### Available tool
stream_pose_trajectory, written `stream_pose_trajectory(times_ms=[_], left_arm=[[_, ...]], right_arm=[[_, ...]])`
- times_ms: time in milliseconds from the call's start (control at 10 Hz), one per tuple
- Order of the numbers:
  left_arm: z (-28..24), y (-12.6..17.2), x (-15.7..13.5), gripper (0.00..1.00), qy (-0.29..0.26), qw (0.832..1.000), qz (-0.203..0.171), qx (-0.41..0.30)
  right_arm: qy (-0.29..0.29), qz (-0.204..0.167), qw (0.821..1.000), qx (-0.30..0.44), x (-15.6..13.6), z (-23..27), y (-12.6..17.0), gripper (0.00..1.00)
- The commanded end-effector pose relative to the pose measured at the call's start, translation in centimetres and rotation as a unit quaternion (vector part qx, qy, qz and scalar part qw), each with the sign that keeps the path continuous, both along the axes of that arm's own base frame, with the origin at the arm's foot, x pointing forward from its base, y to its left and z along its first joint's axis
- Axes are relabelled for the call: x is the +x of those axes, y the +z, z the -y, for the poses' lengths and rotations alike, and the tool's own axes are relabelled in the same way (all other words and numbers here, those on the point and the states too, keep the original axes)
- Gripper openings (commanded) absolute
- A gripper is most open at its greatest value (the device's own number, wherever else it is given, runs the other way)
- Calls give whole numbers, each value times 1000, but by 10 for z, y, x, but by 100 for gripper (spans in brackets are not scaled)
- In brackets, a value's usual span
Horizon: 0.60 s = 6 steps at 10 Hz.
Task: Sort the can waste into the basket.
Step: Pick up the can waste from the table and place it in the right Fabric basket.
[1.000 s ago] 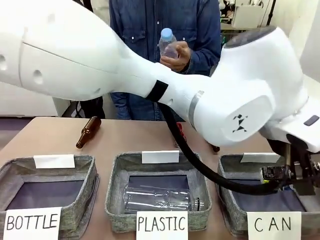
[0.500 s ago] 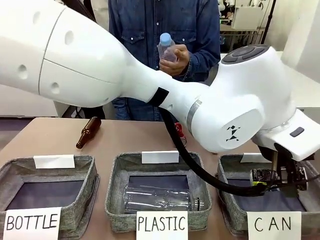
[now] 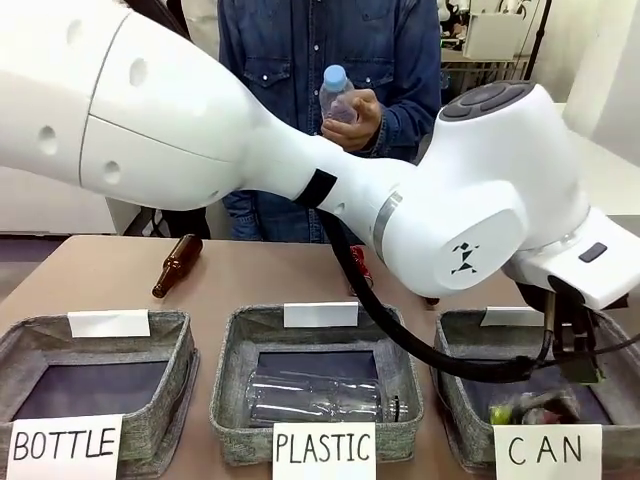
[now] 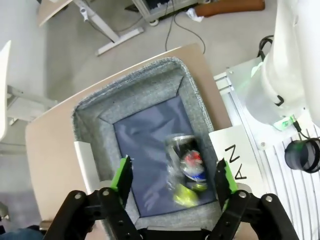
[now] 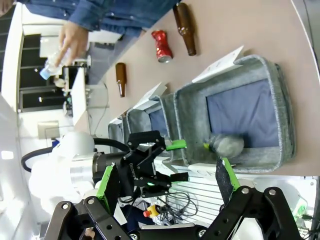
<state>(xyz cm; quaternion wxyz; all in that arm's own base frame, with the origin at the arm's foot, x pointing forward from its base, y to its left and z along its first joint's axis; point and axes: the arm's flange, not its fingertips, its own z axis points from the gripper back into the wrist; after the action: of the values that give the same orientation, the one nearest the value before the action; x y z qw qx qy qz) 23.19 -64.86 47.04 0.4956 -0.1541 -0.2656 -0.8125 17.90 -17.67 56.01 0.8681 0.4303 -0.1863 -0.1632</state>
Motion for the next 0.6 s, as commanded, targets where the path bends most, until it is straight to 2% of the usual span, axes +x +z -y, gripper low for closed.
stream_pose_trajectory(times_ms=[0, 300, 400, 500], left_arm=[[-6, 4, 0, 100, 29, 999, 12, -7], [-20, 16, -1, 100, 41, 999, -11, 1], [-51, 51, -14, 100, 28, 999, -28, 31], [-100, 92, -27, 100, 16, 998, -26, 47]], right_arm=[[-4, 8, 1000, 3, 3, 1, 2, 100], [-4, 8, 1000, 3, 3, 1, 2, 100], [-4, 8, 1000, 3, 3, 1, 2, 100], [-4, 8, 1000, 3, 3, 1, 2, 100]])
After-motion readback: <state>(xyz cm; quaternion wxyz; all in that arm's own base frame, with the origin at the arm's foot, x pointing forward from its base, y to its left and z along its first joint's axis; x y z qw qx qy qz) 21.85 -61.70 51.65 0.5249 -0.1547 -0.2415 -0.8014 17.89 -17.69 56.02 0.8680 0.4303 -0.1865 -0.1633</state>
